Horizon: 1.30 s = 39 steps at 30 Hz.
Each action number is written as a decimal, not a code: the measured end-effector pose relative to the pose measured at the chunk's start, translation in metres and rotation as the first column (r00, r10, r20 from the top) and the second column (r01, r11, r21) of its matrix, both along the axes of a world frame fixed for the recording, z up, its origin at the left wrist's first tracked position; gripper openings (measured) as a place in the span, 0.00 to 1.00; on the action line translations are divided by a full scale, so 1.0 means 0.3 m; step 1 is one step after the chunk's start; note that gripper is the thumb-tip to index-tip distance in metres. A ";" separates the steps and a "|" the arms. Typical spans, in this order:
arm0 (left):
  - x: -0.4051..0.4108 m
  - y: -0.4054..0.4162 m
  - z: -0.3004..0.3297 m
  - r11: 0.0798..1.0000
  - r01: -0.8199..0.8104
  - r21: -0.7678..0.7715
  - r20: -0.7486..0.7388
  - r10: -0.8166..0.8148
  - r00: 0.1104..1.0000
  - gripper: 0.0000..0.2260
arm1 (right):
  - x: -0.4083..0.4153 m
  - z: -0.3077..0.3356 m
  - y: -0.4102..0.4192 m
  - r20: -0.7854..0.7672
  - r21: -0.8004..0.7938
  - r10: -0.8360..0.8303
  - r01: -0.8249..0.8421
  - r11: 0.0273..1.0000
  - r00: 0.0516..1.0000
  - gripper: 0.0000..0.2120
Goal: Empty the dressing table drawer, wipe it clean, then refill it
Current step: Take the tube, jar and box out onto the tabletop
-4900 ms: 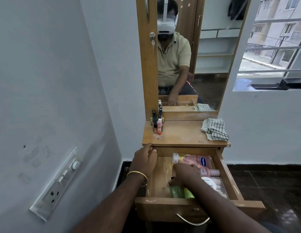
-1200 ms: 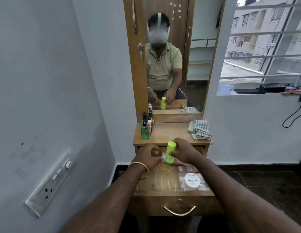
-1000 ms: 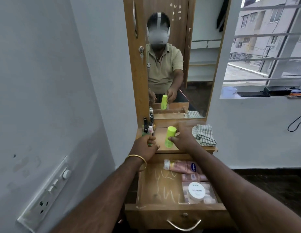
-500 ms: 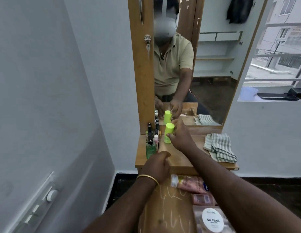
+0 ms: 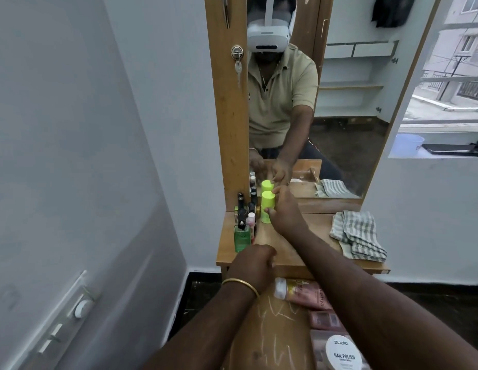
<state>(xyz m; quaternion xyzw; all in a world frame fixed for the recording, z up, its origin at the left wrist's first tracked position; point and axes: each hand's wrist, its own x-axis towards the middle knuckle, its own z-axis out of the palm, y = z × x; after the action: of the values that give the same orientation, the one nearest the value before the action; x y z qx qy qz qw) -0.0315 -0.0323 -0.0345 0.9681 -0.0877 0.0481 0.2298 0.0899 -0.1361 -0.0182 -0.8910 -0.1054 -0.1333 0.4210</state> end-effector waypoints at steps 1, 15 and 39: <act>-0.001 -0.005 0.002 1.000 -0.007 0.009 0.002 0.007 1.000 0.15 | 0.003 -0.006 -0.004 0.006 0.010 -0.002 0.002 1.000 1.000 0.24; 0.016 -0.128 0.046 0.986 -0.161 0.049 -0.029 0.163 0.986 0.13 | -0.148 0.014 -0.243 -0.005 -0.137 0.178 -0.177 0.975 0.984 0.16; -0.321 -0.144 0.014 0.993 -0.053 0.109 -0.141 0.068 0.988 0.10 | -0.569 -0.132 -0.465 -0.323 -0.810 0.056 -0.307 0.500 0.945 0.10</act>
<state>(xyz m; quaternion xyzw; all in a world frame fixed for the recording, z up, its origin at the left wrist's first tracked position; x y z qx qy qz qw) -0.1278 -0.0756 -0.0302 0.9820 -0.0439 -0.0197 0.1826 -0.0808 -0.2756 -0.0579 -0.9747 -0.1959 0.0962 -0.0474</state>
